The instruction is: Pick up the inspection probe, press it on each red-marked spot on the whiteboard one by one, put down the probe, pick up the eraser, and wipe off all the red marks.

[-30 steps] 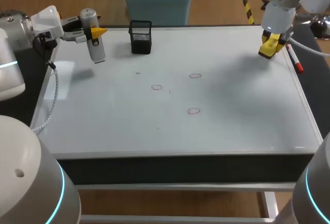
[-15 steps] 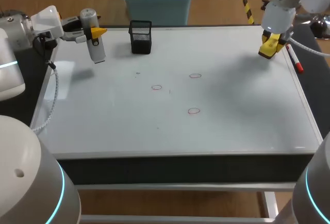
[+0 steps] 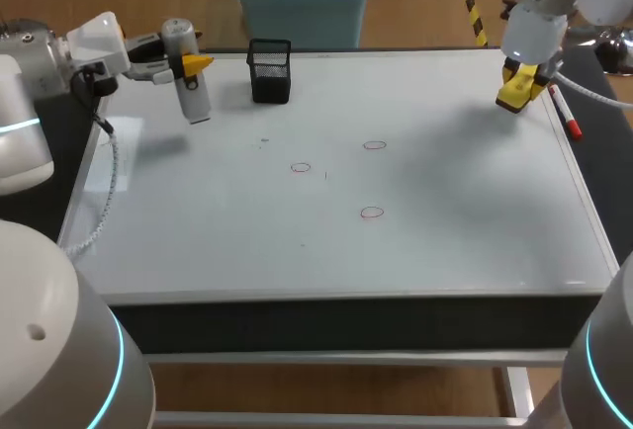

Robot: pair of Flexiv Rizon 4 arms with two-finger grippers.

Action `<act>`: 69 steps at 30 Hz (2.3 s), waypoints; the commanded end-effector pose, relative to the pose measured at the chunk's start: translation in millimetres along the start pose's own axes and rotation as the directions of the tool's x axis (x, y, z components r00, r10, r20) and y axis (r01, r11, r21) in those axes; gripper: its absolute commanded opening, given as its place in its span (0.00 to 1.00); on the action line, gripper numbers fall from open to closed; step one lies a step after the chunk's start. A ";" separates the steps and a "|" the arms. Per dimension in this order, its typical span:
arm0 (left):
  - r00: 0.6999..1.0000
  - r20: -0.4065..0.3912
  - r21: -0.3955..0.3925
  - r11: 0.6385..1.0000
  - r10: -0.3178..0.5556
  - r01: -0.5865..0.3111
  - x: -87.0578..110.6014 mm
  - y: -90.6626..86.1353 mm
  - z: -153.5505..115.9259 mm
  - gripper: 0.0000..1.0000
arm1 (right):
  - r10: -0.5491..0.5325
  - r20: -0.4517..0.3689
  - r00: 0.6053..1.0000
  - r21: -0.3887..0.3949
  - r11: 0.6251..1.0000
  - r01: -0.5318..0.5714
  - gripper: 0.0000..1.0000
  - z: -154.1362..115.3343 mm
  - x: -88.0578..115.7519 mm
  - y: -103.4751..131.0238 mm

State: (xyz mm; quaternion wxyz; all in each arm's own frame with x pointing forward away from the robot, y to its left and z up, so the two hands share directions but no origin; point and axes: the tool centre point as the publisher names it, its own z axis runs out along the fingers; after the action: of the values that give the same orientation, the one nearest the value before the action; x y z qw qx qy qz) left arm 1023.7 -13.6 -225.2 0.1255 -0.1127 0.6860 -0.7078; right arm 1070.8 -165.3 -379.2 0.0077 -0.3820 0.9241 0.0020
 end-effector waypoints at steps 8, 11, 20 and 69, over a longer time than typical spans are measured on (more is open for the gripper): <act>0.995 -0.094 0.040 0.999 -0.015 0.019 46.8 7.5 53.5 0.00 | -0.002 -0.003 1.000 0.000 1.000 0.002 0.00 -0.8 0.1 -1.0; 0.989 -0.149 0.037 0.999 -0.025 0.031 60.0 13.2 70.8 0.00 | -0.002 -0.003 1.000 0.000 1.000 0.002 0.00 -0.8 0.1 -1.0; 0.965 -0.250 0.047 0.995 -0.078 0.093 94.8 31.3 105.3 0.00 | -0.002 -0.003 1.000 0.000 1.000 0.002 0.00 -0.8 0.1 -1.0; 0.913 -0.397 0.022 0.994 -0.094 0.111 123.1 63.1 142.4 0.00 | -0.002 -0.003 1.000 0.000 1.000 0.002 0.00 -0.8 0.1 -1.0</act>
State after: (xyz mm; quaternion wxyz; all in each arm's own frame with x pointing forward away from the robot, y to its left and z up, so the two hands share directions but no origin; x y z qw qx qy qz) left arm 955.9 -189.6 -281.6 -0.0498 -0.0020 0.6748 -0.7363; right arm 1070.5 -165.6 -379.3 0.0085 -0.3820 0.9241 0.0024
